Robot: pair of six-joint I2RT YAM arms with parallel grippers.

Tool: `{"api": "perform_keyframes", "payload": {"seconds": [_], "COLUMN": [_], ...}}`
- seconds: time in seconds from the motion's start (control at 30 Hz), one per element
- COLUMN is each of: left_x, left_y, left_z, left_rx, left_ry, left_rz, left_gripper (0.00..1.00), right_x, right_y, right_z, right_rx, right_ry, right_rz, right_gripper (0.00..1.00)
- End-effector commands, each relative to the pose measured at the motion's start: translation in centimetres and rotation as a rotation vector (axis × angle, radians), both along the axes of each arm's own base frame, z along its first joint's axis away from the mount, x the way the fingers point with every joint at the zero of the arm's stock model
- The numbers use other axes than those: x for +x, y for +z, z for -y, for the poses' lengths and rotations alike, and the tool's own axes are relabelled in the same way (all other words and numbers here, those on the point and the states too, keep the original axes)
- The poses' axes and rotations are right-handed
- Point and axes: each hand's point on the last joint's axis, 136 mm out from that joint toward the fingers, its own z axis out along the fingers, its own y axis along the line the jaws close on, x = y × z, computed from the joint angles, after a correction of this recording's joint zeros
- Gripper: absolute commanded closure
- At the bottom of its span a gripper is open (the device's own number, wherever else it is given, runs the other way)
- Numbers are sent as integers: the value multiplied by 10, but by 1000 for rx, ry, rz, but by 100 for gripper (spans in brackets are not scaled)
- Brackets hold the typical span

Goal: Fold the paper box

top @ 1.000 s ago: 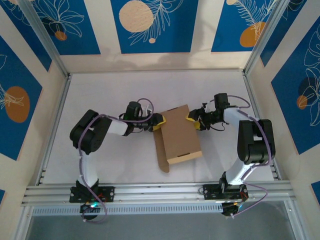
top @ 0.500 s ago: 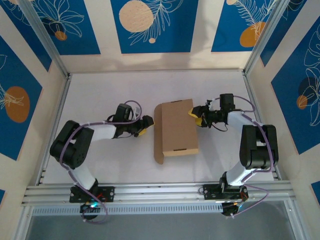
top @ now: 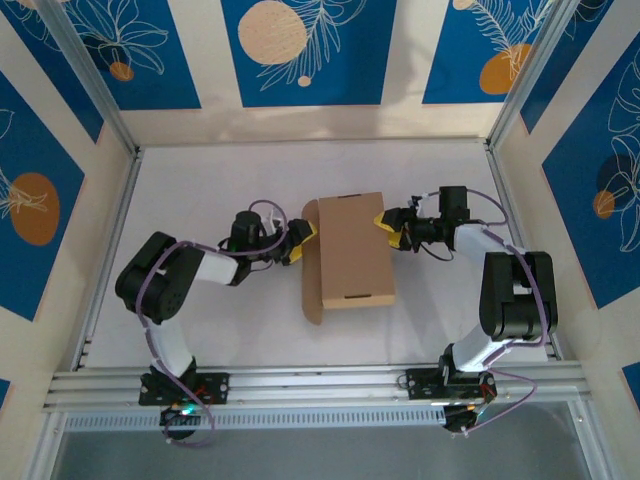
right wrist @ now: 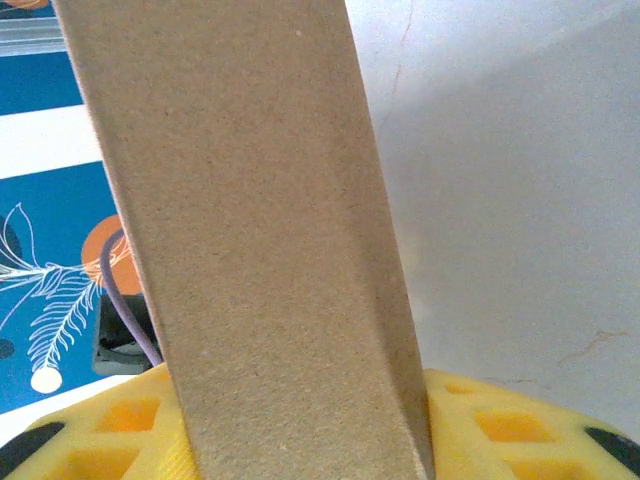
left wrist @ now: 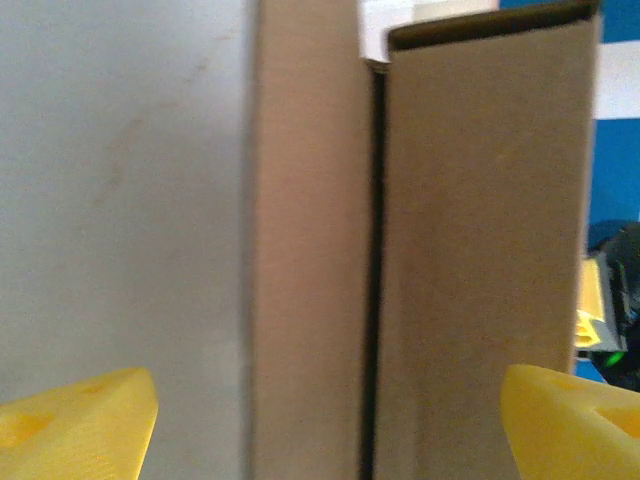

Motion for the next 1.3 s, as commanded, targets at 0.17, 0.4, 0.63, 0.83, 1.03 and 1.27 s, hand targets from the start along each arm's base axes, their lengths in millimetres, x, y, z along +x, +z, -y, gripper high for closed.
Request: {"api": "perform_keyframes", "payload": {"seconds": [0.17,0.4,0.63,0.83,1.03,1.27], "left_x": [-2,-5,-7,-5,-5,-8], "left_y": [47,85,91,99,108,92], "left_z": [16,26,20,17,19,28], "left_rx": [-96,-220,-257,-317,-345,-254], "left_ry": [-43,-69,-33,-7,-22,-65], "left_rz": [115,197,201,197,207,189], "left_gripper": [12,12,14,16,17,18], "right_x": [-4,-2,-2,-2,-2,-2], "right_y": [10,7,9,8,6,13], "right_z": [-7,-12,-4,6,6,-6], "right_rx": [1,42,60,63,69,52], "right_ry": [14,11,-17,-48,-52,-13], "right_rz": [20,12,12,8,5,23], "right_gripper": [57,57,58,59,59,59]}}
